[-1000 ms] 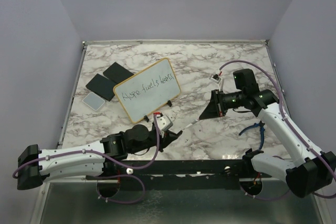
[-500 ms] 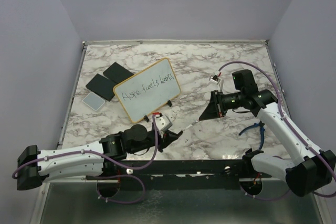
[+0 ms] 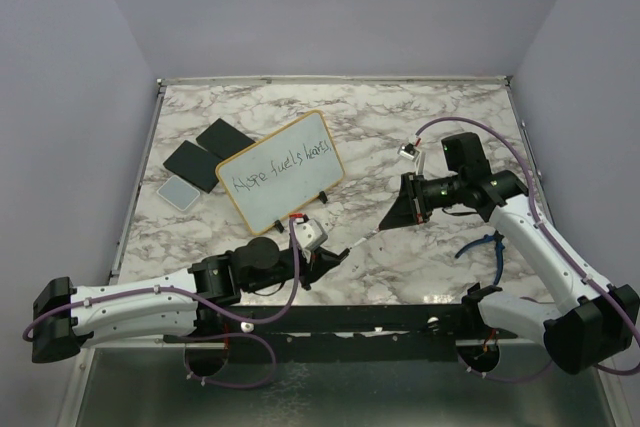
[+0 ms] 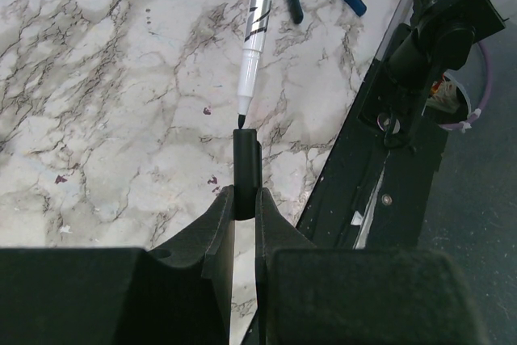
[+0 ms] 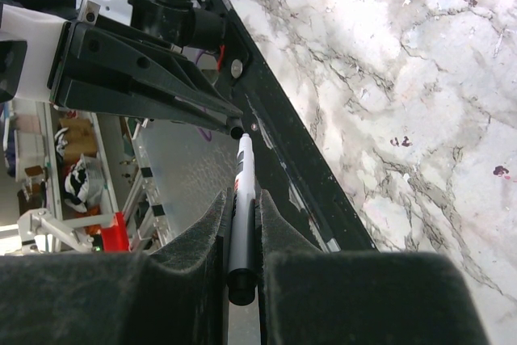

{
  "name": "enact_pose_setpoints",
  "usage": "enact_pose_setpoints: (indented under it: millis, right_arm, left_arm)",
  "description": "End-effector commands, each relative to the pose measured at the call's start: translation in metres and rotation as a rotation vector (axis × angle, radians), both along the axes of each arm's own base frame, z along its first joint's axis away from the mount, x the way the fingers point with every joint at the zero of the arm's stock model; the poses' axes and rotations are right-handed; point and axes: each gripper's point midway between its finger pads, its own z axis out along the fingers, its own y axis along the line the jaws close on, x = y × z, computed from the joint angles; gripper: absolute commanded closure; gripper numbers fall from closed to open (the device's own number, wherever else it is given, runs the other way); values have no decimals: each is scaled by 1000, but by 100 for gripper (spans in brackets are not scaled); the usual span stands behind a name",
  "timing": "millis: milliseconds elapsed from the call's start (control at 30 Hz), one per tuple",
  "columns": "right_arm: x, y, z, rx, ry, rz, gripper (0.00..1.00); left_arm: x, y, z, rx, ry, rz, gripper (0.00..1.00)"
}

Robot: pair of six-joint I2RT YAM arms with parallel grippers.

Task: Write a sentence on the whiteboard
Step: Close the whiteboard marker at the center of the board.

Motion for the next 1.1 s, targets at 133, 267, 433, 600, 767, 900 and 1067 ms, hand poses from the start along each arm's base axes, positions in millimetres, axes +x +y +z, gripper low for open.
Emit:
enact_pose_setpoints:
  millis: [133,267,433,600,767,900,1067]
  right_arm:
    - [-5,0,3,17,7,19,99]
    - [-5,0,5,26,4,25,99]
    - [-5,0,7,29,-1,27,99]
    - [-8,0,8,37,-3,32,99]
    - [-9,1,8,42,3,36,99]
    - [-10,1,8,48,8,40,99]
    - [-11,1,7,50,12,41,99]
  left_arm:
    - [0,-3,18,-49,-23,-10,100]
    - [-1,-4,16,-43,-19,-18,100]
    - [-1,-5,13,-34,-15,-18,100]
    - [1,-5,12,-28,-17,-9,100]
    - [1,-5,12,-29,-18,-9,100]
    - [1,-4,13,-32,-21,-9,100]
    - [1,-4,16,-40,-25,-8,100]
